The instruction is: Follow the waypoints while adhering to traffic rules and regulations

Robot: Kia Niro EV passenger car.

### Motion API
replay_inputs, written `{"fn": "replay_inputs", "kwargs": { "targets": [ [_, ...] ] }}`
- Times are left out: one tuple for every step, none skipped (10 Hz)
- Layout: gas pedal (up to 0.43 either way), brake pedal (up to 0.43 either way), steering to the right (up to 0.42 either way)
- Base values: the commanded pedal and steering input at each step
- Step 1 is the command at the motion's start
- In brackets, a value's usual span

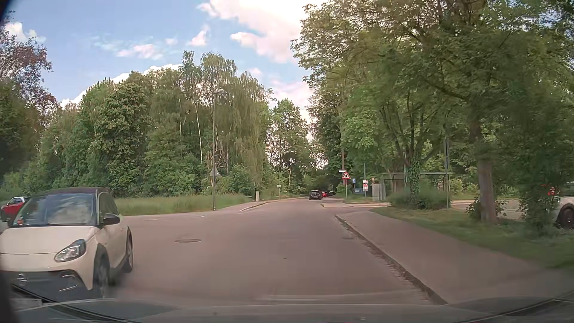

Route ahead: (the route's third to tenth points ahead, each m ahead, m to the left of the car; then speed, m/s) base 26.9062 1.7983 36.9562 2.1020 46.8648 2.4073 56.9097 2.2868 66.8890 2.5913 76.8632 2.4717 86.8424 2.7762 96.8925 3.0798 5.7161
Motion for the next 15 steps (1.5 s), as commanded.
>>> {"fn": "replay_inputs", "kwargs": {
  "targets": [
    [0.047,0.018,-0.017],
    [0.047,0.018,-0.016],
    [0.047,0.018,-0.016],
    [0.059,0.018,-0.016],
    [0.059,0.018,-0.017],
    [0.059,0.018,-0.017],
    [0.059,0.018,-0.017],
    [0.059,0.018,-0.019],
    [0.059,0.018,-0.020],
    [0.059,0.018,-0.020],
    [0.067,0.018,-0.019],
    [0.079,0.018,-0.018],
    [0.079,0.018,-0.018],
    [0.079,0.018,-0.015],
    [0.079,0.018,-0.012]
  ]
}}
